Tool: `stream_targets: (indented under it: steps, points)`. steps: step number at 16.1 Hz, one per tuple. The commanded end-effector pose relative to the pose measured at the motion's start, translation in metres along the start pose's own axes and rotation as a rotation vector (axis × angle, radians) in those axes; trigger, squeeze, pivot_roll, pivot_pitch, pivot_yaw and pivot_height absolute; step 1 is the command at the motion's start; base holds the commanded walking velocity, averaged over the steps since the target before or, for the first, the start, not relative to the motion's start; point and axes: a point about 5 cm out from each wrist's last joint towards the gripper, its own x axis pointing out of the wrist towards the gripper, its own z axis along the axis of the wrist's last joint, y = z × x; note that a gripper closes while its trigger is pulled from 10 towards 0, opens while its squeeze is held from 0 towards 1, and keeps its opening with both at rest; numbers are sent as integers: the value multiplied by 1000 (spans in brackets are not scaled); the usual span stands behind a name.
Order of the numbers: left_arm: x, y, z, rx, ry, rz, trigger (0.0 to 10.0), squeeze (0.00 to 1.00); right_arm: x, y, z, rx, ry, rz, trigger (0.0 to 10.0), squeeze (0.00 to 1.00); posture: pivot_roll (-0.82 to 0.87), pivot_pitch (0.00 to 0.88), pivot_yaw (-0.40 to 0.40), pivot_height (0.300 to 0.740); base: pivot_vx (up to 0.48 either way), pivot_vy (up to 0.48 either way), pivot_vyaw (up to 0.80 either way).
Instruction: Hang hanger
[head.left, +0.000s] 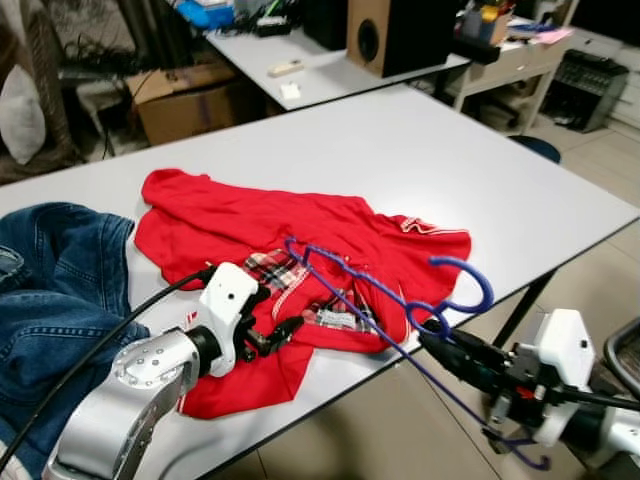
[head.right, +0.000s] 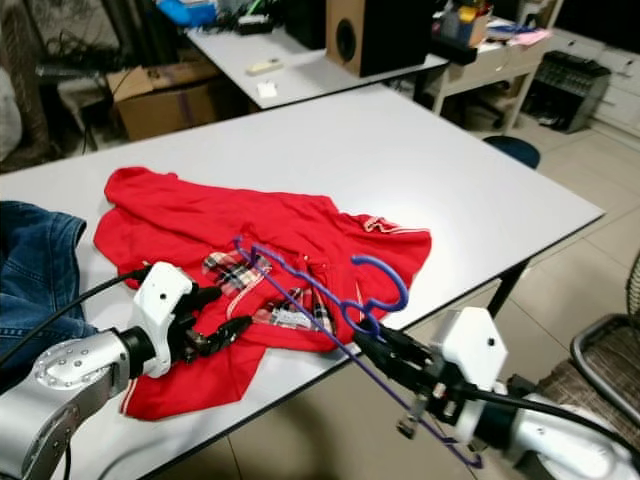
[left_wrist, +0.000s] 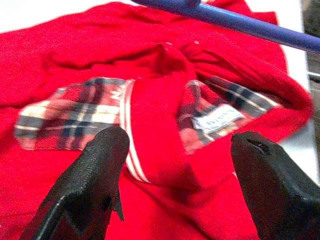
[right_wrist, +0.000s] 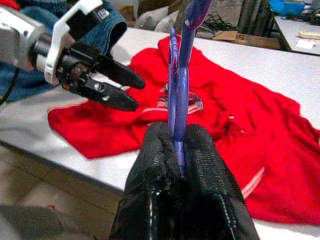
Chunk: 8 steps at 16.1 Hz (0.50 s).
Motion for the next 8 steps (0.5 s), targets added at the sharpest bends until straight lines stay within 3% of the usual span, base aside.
stream_targets:
  steps: [1,5,6,7,8]
  points:
    - [3,-2,1,-8,16,-23,10000,1000,-4,-5,2,-16,-1,-14,10000,0,-56,36,48,740,0,0,0]
    - [17,-3,-10,-70,112,70,10000,984,-14,-12,1,-16,21,-17,10000,0,-60,43,51,740,0,0,0]
    - [18,-4,-12,-104,120,71,10000,439,-16,-11,0,-11,27,-12,10000,0,-63,45,53,740,0,0,0]
    - [19,-4,-17,-119,149,92,10000,0,-17,-9,-1,-1,35,-3,10000,0,-65,46,53,740,0,0,0]
    - [20,-4,-20,-144,168,109,10000,0,-19,-7,-3,3,48,7,10000,0,-67,49,54,740,0,0,0]
